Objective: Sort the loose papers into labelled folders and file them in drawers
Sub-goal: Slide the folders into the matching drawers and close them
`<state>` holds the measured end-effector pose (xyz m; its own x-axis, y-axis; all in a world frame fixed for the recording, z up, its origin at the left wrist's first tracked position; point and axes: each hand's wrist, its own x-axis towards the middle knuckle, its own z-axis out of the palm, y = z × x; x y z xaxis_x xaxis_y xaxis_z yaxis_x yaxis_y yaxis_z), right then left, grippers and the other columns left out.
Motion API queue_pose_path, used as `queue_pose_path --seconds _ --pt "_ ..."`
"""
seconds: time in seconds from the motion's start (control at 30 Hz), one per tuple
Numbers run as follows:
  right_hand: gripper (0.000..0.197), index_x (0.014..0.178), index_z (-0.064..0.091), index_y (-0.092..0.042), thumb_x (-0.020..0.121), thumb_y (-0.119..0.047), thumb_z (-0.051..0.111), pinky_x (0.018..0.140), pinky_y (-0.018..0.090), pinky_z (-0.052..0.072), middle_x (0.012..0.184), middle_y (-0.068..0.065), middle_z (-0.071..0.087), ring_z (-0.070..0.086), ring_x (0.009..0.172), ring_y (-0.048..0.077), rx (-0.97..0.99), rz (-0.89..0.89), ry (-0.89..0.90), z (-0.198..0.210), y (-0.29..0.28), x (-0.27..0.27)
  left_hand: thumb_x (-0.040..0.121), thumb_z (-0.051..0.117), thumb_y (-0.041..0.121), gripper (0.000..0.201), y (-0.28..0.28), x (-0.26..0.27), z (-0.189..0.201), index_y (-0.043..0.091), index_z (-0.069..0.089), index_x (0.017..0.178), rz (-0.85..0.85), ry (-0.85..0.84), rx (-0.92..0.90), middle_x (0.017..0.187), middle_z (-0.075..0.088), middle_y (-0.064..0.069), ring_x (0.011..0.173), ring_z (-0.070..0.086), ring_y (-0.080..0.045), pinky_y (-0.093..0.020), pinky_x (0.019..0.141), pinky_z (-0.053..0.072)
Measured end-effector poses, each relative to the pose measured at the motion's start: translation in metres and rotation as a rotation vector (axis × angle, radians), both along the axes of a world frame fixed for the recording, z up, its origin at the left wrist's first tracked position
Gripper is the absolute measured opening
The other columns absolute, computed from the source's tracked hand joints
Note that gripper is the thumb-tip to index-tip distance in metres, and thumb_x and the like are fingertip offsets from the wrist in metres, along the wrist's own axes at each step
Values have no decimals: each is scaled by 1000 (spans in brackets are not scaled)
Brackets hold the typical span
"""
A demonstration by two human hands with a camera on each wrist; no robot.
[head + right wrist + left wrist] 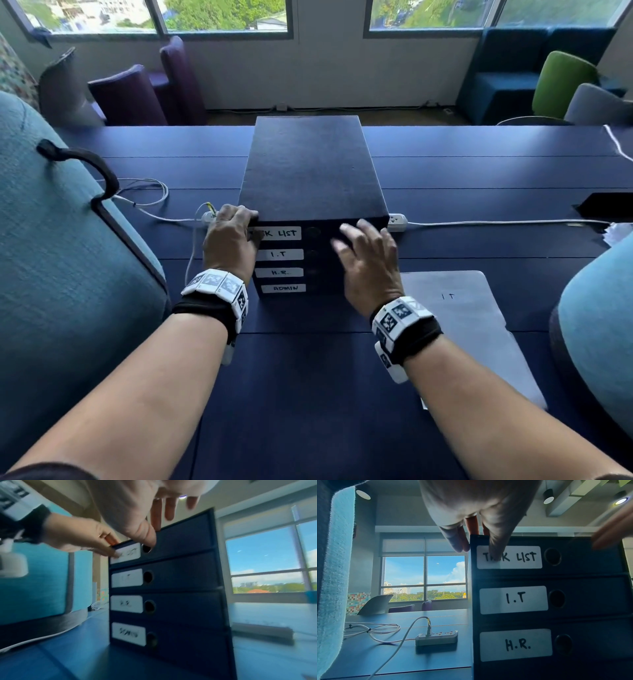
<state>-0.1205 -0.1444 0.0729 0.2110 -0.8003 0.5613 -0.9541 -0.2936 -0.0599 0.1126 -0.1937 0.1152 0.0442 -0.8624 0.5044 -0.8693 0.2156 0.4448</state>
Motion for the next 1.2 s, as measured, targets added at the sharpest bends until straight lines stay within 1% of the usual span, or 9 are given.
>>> queue_pose_path --seconds 0.07,0.13,0.27,0.37,0.47,0.67,0.93,1.1,1.2 --pt "51 121 61 -20 72 -11 53 103 45 34 123 1 55 45 116 27 18 84 10 -12 7 11 71 72 -5 36 1 -1 0 9 69 104 -1 9 -4 105 61 -13 104 57 -34 -39 91 48" --pt "56 128 57 -21 73 -12 53 95 42 40 115 0 56 49 106 28 201 95 21 -19 8 23 71 74 -4 35 0 0 -1 9 69 104 -9 1 -19 104 63 -12 104 57 -33 -37 93 47" --pt "72 149 23 -24 82 -17 50 98 43 34 126 1 50 44 116 27 579 -20 170 -18 -1 37 74 72 -7 37 -3 4 -6 9 70 107 -10 -26 -20 110 66 -12 108 60 -32 -34 100 44" --pt "81 152 8 -27 83 -18 50 99 45 33 133 3 47 42 121 27 690 -101 229 -17 -10 44 73 65 -14 43 -2 5 -5 6 70 111 -31 -30 -7 117 66 -15 113 60 -33 -34 105 42" --pt "84 152 -1 -31 86 -16 48 99 46 33 137 5 46 42 123 28 782 -150 244 -20 -14 46 72 61 -17 44 -2 5 -3 5 71 110 -43 -27 -20 116 67 -17 113 61 -33 -35 105 42" --pt "78 151 11 -31 85 -16 49 105 49 32 138 3 44 41 125 29 777 -129 156 -13 0 49 75 61 -15 39 -1 5 0 6 73 106 -40 -25 -37 112 68 -15 108 63 -33 -32 97 45" --pt "70 149 18 -26 85 -12 44 98 49 34 128 3 49 47 113 30 684 -33 107 -20 62 46 76 59 -12 36 0 1 6 8 72 104 -30 -45 0 106 66 -13 99 62 -35 -35 87 48" --pt "64 146 23 -27 86 -12 40 95 48 36 123 3 53 49 109 31 658 -18 93 -20 83 45 77 59 -9 40 1 0 5 9 69 112 -21 -83 66 116 63 -13 107 59 -34 -36 95 45" --pt "70 147 21 -27 83 -13 47 93 46 38 124 3 51 50 110 31 668 7 108 -14 83 42 80 58 -7 44 2 0 4 7 66 120 -20 -110 96 127 59 -14 118 55 -33 -34 104 39"
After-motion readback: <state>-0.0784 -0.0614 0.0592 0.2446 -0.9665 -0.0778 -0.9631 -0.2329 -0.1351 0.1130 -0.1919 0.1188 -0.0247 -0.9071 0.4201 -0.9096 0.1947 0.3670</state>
